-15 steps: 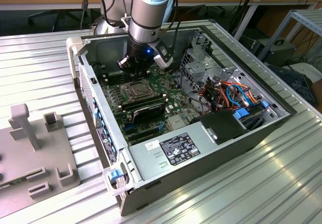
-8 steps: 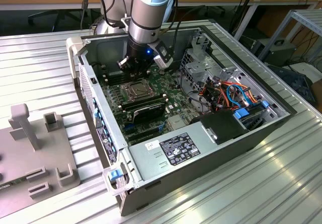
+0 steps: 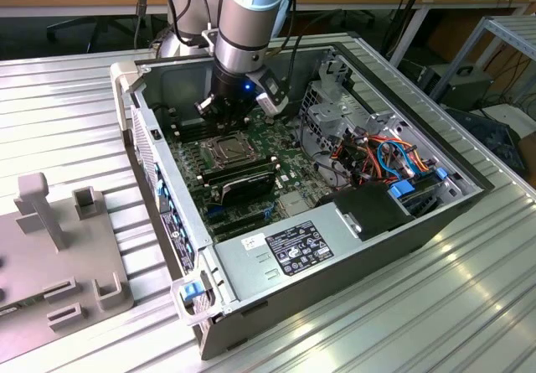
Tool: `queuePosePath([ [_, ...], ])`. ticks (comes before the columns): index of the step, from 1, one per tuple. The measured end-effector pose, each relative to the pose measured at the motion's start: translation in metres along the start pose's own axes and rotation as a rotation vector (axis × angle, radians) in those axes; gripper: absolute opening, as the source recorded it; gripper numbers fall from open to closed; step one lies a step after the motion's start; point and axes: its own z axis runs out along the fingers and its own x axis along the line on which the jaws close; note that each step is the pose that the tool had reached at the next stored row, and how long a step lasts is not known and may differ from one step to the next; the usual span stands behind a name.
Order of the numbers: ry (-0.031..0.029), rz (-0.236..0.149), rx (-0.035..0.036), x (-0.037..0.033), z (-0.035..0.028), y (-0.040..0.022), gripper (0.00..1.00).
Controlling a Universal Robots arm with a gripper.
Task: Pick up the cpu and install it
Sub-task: 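Install the first cpu locking lever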
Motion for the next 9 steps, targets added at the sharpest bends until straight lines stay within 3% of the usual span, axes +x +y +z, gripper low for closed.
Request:
queuePosePath([
  [9,0.0003,0.000,0.0006,0.0001,0.0025,-0.0006,0.11],
])
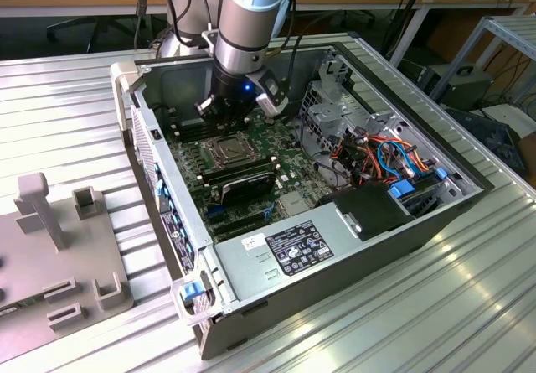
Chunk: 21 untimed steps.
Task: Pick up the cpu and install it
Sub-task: 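Install the first cpu locking lever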
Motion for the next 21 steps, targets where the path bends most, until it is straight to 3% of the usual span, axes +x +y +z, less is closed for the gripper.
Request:
queuePosePath([
  [9,-0.0001,0.000,0.0000,0.0001,0.0025,-0.0003,0.11],
  [21,-0.0005,0.000,-0.0002,-0.0001,-0.0020,0.0003,0.11],
])
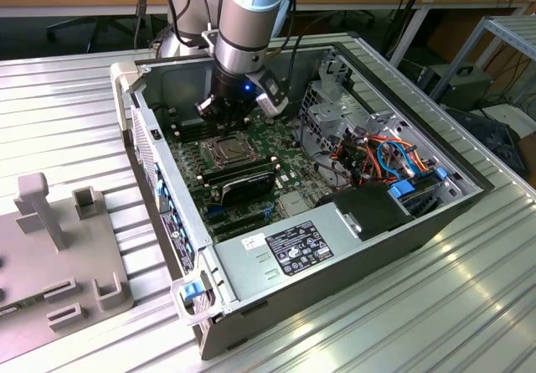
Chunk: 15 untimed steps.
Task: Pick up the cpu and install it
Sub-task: 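Install the first cpu locking lever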
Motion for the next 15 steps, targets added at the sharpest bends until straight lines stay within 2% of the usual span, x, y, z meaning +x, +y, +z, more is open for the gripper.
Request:
queuePosePath([
  [5,0.0003,0.000,0.0000,-0.0001,-0.0036,0.0004,0.11],
  [11,0.0008,0.000,0.0051,-0.0003,-0.0034,0.0027,0.11],
  [15,0.0008,0.000,0.0054,-0.0005,-0.0032,0.0046,0.11],
])
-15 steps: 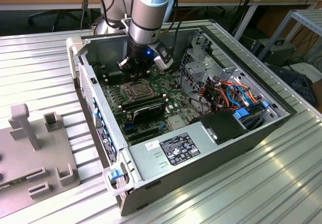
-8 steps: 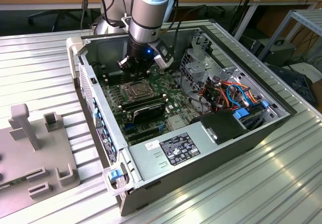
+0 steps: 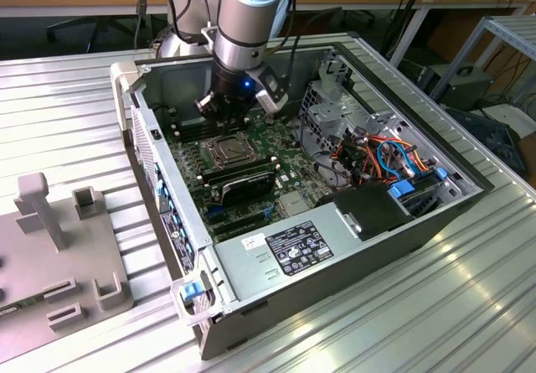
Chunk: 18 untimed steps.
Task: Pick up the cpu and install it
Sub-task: 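Install the first cpu locking lever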
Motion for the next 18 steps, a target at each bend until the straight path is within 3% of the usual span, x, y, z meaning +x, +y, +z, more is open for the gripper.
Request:
queuePosePath([
  [7,-0.0008,0.000,-0.0015,-0.0005,0.0009,0.0041,0.11],
  [18,-0.0002,0.000,-0.0003,-0.0005,-0.0010,0.0047,0.11],
])
